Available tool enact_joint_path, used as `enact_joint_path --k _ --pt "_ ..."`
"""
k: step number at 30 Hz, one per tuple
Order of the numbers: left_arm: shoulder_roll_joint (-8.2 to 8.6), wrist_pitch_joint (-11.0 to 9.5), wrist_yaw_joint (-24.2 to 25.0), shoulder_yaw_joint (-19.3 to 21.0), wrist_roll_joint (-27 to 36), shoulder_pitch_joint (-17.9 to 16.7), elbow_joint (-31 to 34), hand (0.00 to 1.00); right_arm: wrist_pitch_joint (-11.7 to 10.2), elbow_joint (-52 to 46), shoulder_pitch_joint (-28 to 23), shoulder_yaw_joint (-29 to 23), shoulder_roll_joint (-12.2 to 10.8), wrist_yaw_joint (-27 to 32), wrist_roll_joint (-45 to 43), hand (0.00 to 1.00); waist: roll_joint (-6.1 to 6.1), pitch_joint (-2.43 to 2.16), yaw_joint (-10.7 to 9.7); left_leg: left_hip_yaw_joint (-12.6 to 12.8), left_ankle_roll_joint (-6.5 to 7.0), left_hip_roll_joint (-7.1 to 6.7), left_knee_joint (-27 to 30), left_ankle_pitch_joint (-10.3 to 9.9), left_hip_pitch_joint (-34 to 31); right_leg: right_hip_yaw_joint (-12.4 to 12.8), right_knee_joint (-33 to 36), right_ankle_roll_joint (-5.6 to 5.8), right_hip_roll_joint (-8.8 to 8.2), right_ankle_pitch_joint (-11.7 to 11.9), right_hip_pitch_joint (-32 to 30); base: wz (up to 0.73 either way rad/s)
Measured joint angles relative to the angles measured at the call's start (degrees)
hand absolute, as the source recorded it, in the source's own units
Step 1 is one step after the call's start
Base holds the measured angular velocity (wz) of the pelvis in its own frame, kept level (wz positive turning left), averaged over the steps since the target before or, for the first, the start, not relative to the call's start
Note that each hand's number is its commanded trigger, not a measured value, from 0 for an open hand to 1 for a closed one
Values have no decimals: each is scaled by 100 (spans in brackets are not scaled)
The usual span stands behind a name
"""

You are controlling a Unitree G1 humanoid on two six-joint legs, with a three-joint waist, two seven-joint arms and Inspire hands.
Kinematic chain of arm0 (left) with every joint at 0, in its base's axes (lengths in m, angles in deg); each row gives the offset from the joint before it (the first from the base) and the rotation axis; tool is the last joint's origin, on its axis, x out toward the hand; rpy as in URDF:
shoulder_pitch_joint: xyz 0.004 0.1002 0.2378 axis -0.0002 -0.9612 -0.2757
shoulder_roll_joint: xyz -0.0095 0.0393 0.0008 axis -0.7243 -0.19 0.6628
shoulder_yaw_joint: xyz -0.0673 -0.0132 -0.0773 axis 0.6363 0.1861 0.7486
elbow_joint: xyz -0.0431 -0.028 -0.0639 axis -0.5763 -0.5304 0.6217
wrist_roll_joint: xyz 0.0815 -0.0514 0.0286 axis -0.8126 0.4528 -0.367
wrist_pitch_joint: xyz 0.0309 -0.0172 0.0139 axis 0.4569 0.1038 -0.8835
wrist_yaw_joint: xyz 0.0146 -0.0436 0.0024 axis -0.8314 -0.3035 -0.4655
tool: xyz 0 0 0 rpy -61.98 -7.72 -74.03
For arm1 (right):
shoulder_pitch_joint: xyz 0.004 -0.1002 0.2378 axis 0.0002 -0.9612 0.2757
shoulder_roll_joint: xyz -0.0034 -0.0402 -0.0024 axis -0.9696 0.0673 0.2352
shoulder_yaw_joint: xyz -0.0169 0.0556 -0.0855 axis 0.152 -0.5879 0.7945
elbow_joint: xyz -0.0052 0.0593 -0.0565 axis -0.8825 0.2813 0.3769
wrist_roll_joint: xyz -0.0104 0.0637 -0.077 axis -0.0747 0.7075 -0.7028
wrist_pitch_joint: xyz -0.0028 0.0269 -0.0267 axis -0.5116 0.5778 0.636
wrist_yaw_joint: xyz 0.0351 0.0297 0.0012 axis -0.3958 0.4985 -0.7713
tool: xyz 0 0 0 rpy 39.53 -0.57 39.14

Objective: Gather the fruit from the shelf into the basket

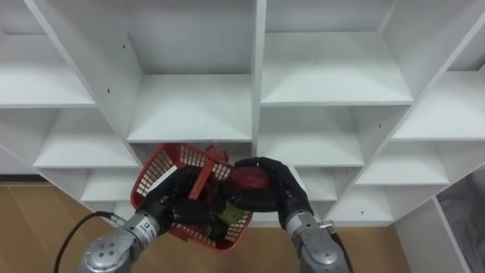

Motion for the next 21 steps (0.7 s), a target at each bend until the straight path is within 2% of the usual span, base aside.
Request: enact_joint_path --k 2,3,4,5,6,7,21 --pt "0 0 0 0 0 0 0 100 -3 24 8 3 -2 -7 41 100 7 5 -1 1 0 0 -1 0 -7 -1 -1 0 0 0 -9 0" --pt "-2 0 -4 0 0 -2 0 100 -10 133 51 3 -15 -33 129 89 10 7 -8 2 0 0 -1 0 -8 -1 0 0 0 0 -9 0" --pt "-4 0 -11 0 0 -2 0 100 -10 173 76 3 -21 -63 177 61 13 9 -18 1 0 0 -1 0 -8 -1 -1 0 0 0 -9 0" --pt "-3 0 -27 0 0 -2 0 100 -9 192 95 4 -23 -102 205 24 20 14 -27 1 0 0 -1 0 -8 -1 -1 0 0 0 -9 0" --pt "-1 0 -47 0 0 -1 2 100 -8 199 109 5 -28 -120 214 3 25 16 -36 1 0 0 -1 0 -8 -1 -1 0 -1 0 -8 0" --pt "0 0 -56 -2 0 -1 6 100 -7 199 113 8 -30 -119 219 0 26 17 -38 2 0 0 -1 0 -8 -1 -1 0 -1 0 -8 0" --pt "-1 0 -121 -100 0 -4 22 100 -5 214 117 6 -62 -122 478 0 40 20 -125 14 0 3 -2 -1 -6 -9 -1 0 2 0 -9 0"
